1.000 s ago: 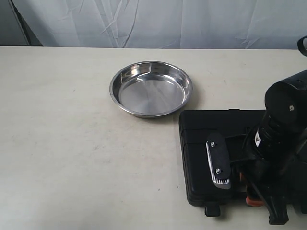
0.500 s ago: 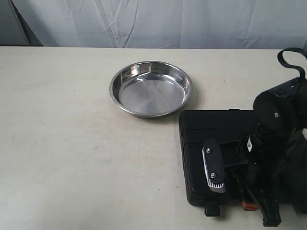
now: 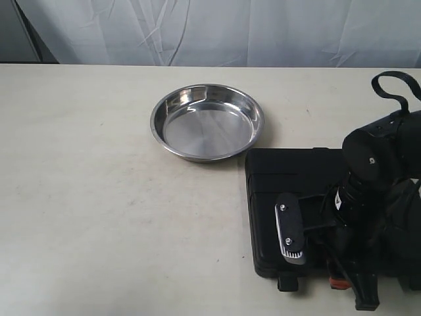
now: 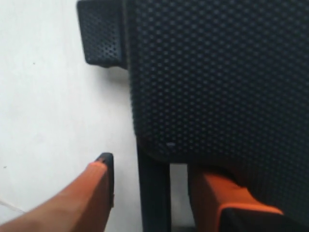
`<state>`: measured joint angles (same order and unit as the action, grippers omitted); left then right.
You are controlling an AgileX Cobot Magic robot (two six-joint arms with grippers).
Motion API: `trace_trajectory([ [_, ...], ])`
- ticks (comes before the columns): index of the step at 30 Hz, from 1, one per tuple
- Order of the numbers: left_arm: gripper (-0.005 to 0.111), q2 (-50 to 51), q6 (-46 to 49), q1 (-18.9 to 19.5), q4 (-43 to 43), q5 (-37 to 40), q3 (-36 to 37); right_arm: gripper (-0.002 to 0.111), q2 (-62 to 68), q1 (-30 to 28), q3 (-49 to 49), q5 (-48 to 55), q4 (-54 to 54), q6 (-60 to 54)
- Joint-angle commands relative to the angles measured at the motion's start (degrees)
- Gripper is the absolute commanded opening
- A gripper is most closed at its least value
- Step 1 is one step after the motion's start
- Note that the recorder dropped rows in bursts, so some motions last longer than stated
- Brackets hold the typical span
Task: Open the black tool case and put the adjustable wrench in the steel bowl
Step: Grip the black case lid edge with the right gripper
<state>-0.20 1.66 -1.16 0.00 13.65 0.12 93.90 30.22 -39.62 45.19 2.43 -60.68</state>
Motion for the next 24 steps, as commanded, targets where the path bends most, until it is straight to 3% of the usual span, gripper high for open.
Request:
trace_trajectory([
  [1,0.000,0.2,0.1,-0.1,-0.3,-0.4,-0.1,0.047,-1.0,0.1,0.0,-1.3,-0.6,1.1],
  [5,0.000,0.2,0.1,-0.1,-0.3,-0.4,-0.1,0.044,-1.7,0.1,0.0,-0.4,-0.6,1.2],
  [12,0.000,0.2,0.1,-0.1,-0.3,-0.4,-0.1,0.001,-0.8,0.1,0.0,-0.8,0.6,1.2],
  [24,0.000,0.2,0.1,-0.1,-0.3,-0.4,-0.1,-0.001,-5.0,0.2,-0.1,2.2,0.5,1.4],
])
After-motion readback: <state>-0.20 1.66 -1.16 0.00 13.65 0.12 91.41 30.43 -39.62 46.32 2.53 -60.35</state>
